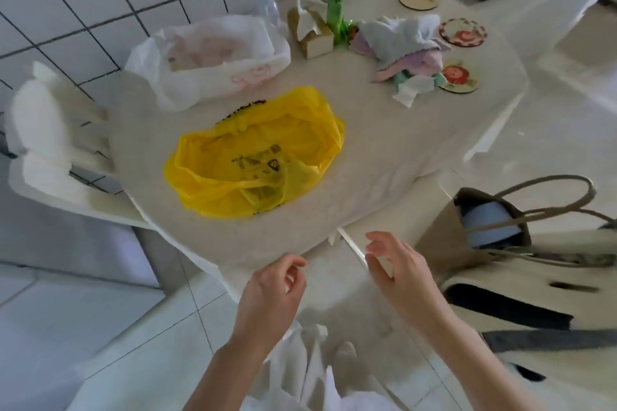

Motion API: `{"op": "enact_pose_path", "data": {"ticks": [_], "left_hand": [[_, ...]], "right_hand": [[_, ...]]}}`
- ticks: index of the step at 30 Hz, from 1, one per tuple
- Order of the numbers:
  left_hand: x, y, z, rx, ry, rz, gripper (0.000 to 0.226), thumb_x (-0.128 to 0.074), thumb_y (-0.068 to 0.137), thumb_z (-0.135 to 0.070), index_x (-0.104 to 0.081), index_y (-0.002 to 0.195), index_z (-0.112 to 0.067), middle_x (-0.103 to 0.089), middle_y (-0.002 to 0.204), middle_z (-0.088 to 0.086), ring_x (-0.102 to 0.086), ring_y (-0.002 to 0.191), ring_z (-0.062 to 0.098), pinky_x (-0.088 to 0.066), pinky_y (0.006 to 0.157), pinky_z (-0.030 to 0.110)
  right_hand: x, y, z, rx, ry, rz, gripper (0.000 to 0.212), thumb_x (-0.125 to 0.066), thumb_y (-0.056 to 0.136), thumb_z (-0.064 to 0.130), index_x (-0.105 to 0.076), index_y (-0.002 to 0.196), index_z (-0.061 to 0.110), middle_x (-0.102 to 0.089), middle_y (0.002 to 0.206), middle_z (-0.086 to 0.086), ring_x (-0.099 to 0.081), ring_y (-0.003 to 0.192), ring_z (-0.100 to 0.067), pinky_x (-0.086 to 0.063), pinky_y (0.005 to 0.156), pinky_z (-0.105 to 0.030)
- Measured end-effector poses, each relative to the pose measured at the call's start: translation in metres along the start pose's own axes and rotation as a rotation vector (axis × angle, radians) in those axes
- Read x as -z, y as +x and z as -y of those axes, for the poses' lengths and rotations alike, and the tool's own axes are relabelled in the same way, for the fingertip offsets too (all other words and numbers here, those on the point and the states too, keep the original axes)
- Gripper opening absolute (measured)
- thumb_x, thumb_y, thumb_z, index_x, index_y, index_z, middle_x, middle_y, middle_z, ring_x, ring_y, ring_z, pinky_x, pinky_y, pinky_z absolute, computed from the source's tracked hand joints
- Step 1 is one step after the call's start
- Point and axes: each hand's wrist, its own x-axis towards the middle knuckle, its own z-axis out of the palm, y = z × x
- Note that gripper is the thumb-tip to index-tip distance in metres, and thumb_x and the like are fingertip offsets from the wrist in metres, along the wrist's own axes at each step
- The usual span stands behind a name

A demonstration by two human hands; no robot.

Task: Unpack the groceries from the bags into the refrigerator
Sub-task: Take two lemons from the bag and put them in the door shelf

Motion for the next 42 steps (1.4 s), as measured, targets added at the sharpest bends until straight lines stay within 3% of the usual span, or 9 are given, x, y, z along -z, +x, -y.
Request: {"op": "enact_pose_path", "data": {"ticks": [5,8,12,17,19,24,29,33,42], "left_hand": [[0.021,0.059,0.005,0.041,0.027,-0.088,0.013,-0.055,0.094,-0.025,-0.064,0.103,-0.027,-0.064,0.084,-0.017,-0.059,0.08,-0.001,-0.051,0.071,0.022],[0.038,0.106,0.014,0.037,0.018,-0.142,0.017,-0.055,0.095,-0.026,-0.064,0.108,-0.026,-0.066,0.091,-0.013,-0.059,0.082,0.0,-0.053,0.07,0.024],[0.062,0.174,0.018,0.02,0.03,-0.213,0.018,-0.053,0.096,-0.026,-0.064,0.11,-0.024,-0.067,0.098,-0.01,-0.061,0.086,0.004,-0.054,0.07,0.026],[0.091,0.237,0.019,0.022,0.036,-0.287,0.018,-0.054,0.095,-0.025,-0.064,0.11,-0.023,-0.066,0.101,-0.011,-0.06,0.087,0.004,-0.041,0.064,0.007],[0.1,0.253,0.021,0.041,0.015,-0.3,0.019,-0.055,0.094,-0.024,-0.064,0.111,-0.022,-0.066,0.102,-0.01,-0.06,0.088,0.004,-0.045,0.066,0.01],[0.117,0.29,0.034,0.119,-0.015,-0.328,0.019,-0.054,0.094,-0.024,-0.063,0.111,-0.024,-0.066,0.103,-0.01,-0.061,0.089,0.006,-0.053,0.072,0.025],[0.134,0.336,0.043,0.2,0.004,-0.365,0.017,-0.053,0.094,-0.022,-0.065,0.107,-0.022,-0.067,0.101,-0.008,-0.061,0.087,0.01,-0.052,0.076,0.029],[0.153,0.388,0.05,0.269,0.037,-0.362,0.016,-0.053,0.093,-0.021,-0.064,0.105,-0.023,-0.065,0.101,-0.008,-0.06,0.085,0.01,-0.05,0.076,0.029],[0.208,0.503,0.082,0.314,0.241,-0.283,0.026,-0.048,0.097,-0.025,-0.057,0.121,-0.023,-0.052,0.121,-0.009,-0.044,0.117,0.011,-0.046,0.088,0.03]], "right_hand": [[-0.011,0.08,0.011,0.105,-0.027,0.051,0.031,-0.063,0.09,0.015,-0.056,0.12,0.017,-0.062,0.101,0.009,-0.062,0.094,-0.002,-0.049,0.082,-0.021],[-0.021,0.129,0.028,0.161,-0.038,0.054,0.031,-0.064,0.089,0.015,-0.058,0.12,0.015,-0.064,0.101,0.007,-0.06,0.092,0.001,-0.043,0.08,-0.01],[-0.037,0.19,0.056,0.192,-0.032,0.077,0.031,-0.062,0.091,0.017,-0.058,0.122,0.015,-0.065,0.105,0.004,-0.058,0.093,-0.001,-0.038,0.079,-0.007],[-0.051,0.25,0.088,0.277,-0.054,0.128,0.03,-0.059,0.093,0.021,-0.057,0.123,0.016,-0.062,0.11,0.005,-0.053,0.094,0.005,-0.034,0.075,0.001],[-0.054,0.271,0.096,0.297,-0.06,0.146,0.03,-0.059,0.093,0.021,-0.057,0.123,0.016,-0.063,0.111,0.006,-0.055,0.095,0.004,-0.035,0.076,0.002],[-0.061,0.329,0.108,0.352,-0.094,0.194,0.029,-0.061,0.092,0.022,-0.058,0.121,0.017,-0.063,0.107,0.007,-0.061,0.097,-0.004,-0.042,0.079,-0.012],[-0.067,0.397,0.122,0.397,-0.122,0.276,0.03,-0.058,0.093,0.023,-0.056,0.122,0.018,-0.061,0.109,0.008,-0.059,0.1,-0.005,-0.037,0.078,-0.003],[-0.074,0.465,0.137,0.441,-0.126,0.337,0.03,-0.056,0.095,0.023,-0.054,0.124,0.017,-0.063,0.114,0.003,-0.06,0.103,-0.012,-0.044,0.083,-0.019],[-0.124,0.593,0.167,0.558,-0.176,0.425,0.031,-0.054,0.095,0.023,-0.051,0.125,0.015,-0.061,0.115,0.0,-0.059,0.106,-0.018,-0.052,0.086,-0.034]]}}
